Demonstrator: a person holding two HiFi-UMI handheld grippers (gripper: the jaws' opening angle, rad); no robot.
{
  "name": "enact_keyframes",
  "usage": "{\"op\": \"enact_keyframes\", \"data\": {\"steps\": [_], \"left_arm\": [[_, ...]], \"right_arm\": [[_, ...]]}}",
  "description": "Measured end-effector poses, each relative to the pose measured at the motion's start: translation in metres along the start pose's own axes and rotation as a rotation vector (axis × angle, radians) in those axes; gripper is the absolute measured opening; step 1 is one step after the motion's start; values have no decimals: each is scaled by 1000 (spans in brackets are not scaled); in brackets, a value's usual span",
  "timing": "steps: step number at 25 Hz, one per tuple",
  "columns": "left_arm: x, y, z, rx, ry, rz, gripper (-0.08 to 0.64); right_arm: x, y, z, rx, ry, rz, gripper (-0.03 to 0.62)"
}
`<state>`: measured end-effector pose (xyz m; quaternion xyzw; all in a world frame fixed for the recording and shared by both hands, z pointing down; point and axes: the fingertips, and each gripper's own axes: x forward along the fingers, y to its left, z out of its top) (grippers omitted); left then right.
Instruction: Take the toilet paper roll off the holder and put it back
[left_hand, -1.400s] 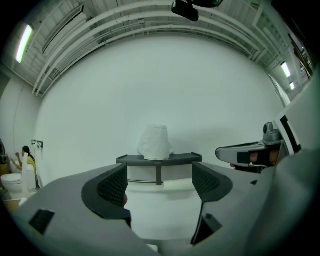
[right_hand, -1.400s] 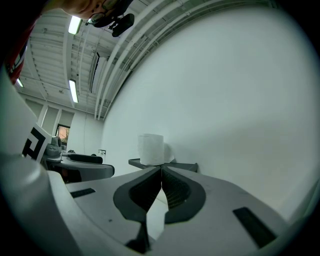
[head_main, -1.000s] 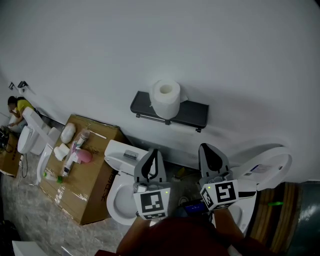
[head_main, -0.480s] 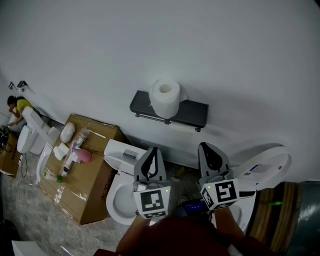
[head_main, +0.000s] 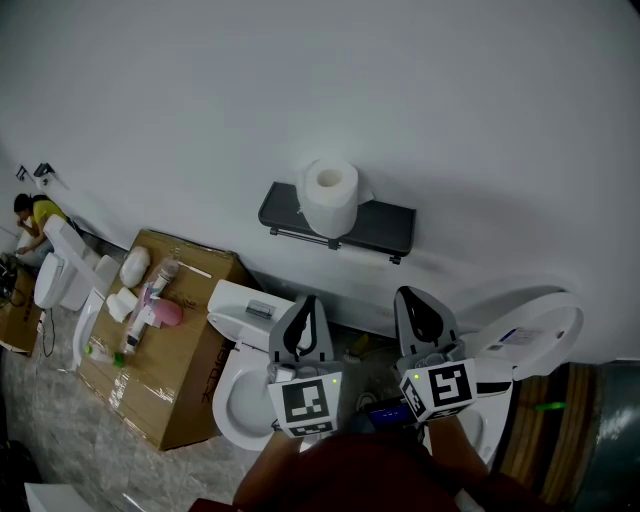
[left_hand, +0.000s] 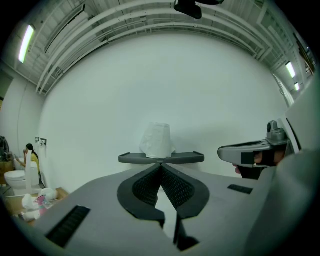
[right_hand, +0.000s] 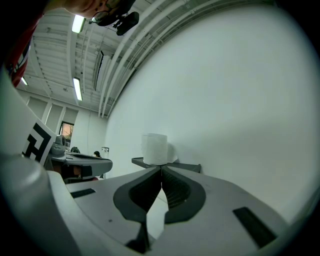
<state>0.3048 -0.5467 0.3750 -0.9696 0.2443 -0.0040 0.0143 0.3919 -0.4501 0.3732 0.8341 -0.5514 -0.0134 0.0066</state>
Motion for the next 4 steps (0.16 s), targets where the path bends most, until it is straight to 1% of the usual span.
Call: {"op": "enact_keyframes", "data": {"steps": [4], "left_arm": [[0,2,-6,18,19,7,15]], "right_arm": [[0,0,-1,-3,1,-1,18]]}}
